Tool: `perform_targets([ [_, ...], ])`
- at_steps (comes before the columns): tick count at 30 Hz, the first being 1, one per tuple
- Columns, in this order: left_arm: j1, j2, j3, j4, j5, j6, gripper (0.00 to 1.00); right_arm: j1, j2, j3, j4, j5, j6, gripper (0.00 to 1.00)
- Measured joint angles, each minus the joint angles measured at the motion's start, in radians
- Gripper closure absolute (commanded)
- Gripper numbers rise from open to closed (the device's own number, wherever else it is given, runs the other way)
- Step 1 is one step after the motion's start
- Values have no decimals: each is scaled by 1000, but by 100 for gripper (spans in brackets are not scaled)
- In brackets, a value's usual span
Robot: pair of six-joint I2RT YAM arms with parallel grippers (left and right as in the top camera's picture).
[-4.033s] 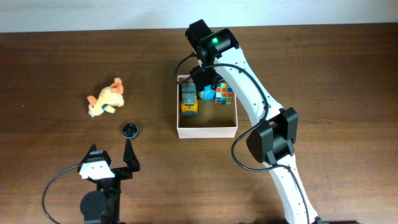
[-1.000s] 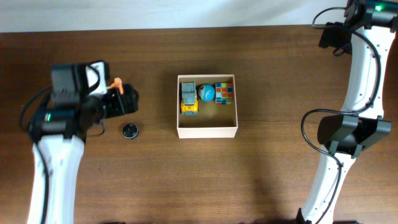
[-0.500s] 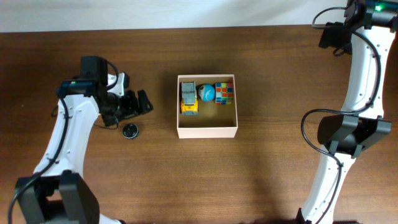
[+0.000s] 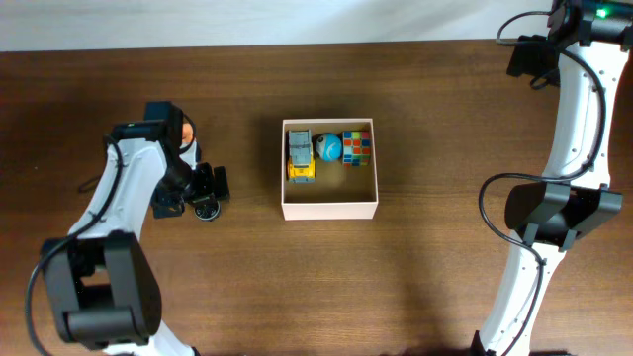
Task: Pack container
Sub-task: 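Move the left gripper over the black round puck and lower it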
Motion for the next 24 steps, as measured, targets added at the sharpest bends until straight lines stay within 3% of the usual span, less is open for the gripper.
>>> perform_targets([
  [16, -54, 103, 2, 63, -52, 0, 0, 0, 0, 0, 0, 0, 0, 1],
  [24, -64, 168, 2, 89, -70, 0, 6, 0, 0, 0, 0, 0, 1, 1],
])
